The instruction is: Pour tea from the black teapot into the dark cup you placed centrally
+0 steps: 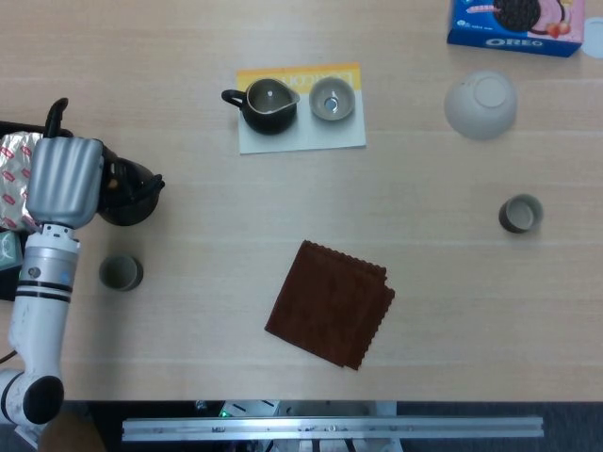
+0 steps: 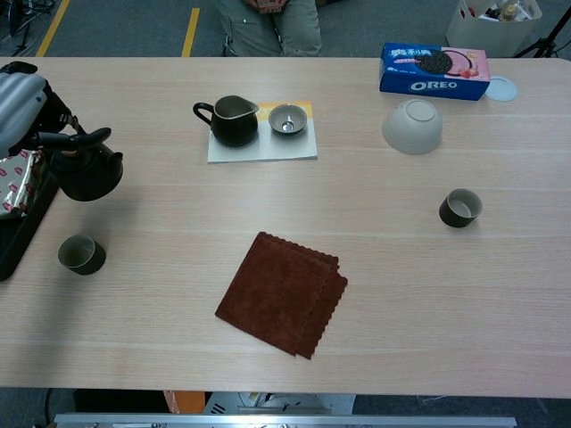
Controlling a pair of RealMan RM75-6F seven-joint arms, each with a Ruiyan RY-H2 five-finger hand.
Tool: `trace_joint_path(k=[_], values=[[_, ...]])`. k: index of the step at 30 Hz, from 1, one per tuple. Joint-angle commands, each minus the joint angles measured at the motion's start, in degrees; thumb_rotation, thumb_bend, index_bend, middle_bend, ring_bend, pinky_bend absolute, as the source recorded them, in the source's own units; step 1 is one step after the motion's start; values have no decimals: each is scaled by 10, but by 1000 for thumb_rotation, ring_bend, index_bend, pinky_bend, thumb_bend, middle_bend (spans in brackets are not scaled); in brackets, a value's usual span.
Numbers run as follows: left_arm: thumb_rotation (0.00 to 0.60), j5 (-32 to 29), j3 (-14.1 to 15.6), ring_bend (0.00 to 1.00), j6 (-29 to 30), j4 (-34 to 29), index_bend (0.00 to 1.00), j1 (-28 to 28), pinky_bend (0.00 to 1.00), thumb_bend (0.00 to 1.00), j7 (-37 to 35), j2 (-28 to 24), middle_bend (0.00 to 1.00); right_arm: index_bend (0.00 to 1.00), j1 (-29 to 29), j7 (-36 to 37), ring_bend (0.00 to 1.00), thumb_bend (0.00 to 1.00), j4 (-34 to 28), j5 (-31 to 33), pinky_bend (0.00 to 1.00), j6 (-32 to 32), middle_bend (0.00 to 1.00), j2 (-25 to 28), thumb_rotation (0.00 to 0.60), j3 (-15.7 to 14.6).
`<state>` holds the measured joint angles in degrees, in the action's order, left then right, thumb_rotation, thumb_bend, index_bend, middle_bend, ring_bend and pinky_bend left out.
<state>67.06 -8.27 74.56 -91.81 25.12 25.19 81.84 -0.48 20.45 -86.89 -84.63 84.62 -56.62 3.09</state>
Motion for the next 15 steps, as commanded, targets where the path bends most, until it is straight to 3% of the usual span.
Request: trace_joint_path(k=[1,6,9,12,15], values=[[187,-4,-7,888,7,-3,1000,-1,109,159,1,2,1000,219,0,1,13,122,0,0,129,1,155,0,600,0],[124,-4,-20,890,22,-4,1000,-2,112,225,0,11,1000,219,-2,2,13,122,1,0,129,2,155,0,600,-1],[124,0,-25,890,34,1,1000,-3,112,255,0,20,1000,219,-4,3,13,122,3,1,129,2,155,-1,600,-2],[157,8,-26,890,43,9,1000,-3,112,281,1,27,1000,220,-4,3,13,121,4,2,129,3,155,0,600,-2],[237,17,-24,887,50,17,1000,-4,112,299,4,33,1000,219,-5,3,13,122,3,2,129,3,155,0,600,-2]])
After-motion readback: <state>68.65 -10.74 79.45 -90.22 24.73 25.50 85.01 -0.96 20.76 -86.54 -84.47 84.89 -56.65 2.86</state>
